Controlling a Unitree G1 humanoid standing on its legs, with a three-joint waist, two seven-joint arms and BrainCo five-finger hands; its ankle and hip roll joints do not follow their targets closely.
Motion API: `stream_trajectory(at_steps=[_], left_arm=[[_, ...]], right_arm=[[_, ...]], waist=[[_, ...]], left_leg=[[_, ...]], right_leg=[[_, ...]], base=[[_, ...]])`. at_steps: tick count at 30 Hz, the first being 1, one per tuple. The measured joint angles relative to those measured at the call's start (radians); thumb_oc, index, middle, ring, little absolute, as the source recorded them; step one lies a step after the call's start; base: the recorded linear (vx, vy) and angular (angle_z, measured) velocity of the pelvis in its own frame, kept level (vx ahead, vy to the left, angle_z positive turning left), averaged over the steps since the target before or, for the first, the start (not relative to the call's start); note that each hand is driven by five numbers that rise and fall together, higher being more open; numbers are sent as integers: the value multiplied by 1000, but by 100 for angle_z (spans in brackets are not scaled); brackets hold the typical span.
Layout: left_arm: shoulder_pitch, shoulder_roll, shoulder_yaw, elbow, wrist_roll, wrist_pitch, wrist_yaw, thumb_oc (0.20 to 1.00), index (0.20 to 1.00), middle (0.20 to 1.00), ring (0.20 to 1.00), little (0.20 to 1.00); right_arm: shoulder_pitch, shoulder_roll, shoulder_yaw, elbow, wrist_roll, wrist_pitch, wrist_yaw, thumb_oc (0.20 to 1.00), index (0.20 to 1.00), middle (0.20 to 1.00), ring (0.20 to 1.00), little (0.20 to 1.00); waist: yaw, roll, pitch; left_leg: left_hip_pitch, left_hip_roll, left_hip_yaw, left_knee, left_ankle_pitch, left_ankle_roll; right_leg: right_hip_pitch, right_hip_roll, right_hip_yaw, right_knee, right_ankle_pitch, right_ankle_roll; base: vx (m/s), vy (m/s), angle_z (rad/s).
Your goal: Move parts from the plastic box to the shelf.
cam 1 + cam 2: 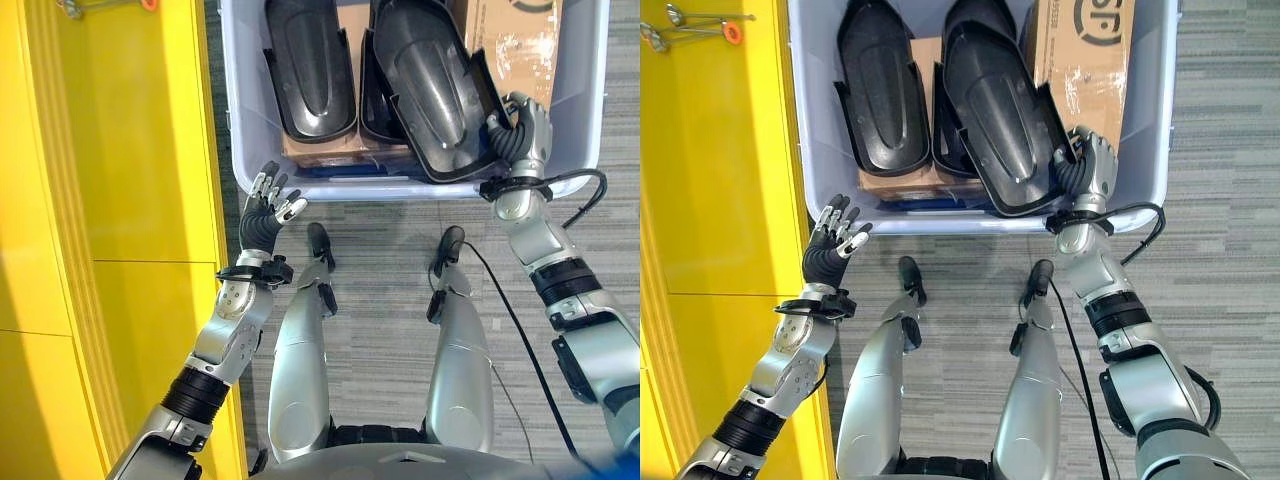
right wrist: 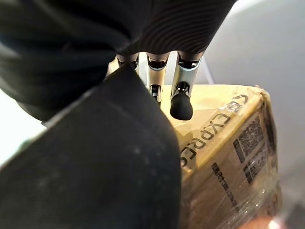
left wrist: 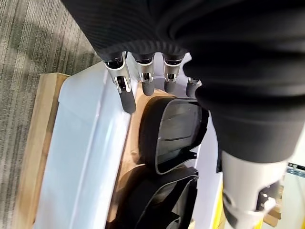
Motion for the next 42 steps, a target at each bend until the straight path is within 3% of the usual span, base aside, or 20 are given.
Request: stream_trajectory(at_steps=[4,9,15,21,23,32,42], left_arm=[[8,0,0,1,0,3,0,1000,1000,1000,1000,1000],[54,2,4,-1,0,20,-2,1000,1000,1000,1000,1000],[105,3,18,-7,0,40,-11,1000,1000,1000,1000,1000],[164,3,61,-12,0,63,-48,1000,1000,1000,1000,1000],[193,5,71,-12,0,64,-50,1000,1000,1000,1000,1000],[273,-9,122,-12,2,97,-91,1000,1000,1000,1000,1000],[403,-80,230,-10,6,110,-97,1000,1000,1000,1000,1000]], right_arm=[[79,41,-11,-21,63,3,15,200,200,200,200,200],[222,69,-46,-180,176,1,22,200,200,200,200,200],[329,88,-116,-436,262,-57,43,200,200,200,200,200],[433,126,-164,-580,379,-132,112,200,200,200,200,200],[462,127,-161,-588,412,-170,136,200,200,200,200,200],[656,125,-213,-657,476,-188,264,200,200,200,200,200],[768,120,-224,-660,486,-179,348,200,200,200,200,200]], waist=[[9,-2,0],[-1,-14,-5],[-4,-23,-9],[-13,-65,-48],[-16,-75,-88],[-35,-93,-198],[-49,-103,-314]], left_leg=[[78,-1,-1,-17,-4,-5],[155,-2,-20,-34,-9,-11],[215,1,-28,-35,-16,-14],[285,1,-26,-50,-31,-26],[295,2,-23,-51,-38,-32],[393,7,-23,-85,-45,-39],[568,73,3,-157,-36,-74]], right_leg=[[82,2,-10,-18,-6,-1],[189,7,-40,-58,-5,1],[268,13,-57,-80,-2,1],[353,18,-63,-127,0,2],[365,20,-62,-141,0,2],[477,33,-82,-187,0,2],[594,103,-69,-186,-42,-16]], base=[[6,-2,2],[38,-26,10],[17,-10,3],[56,-21,-1],[56,-21,-1],[25,-43,1],[-20,-103,-11]])
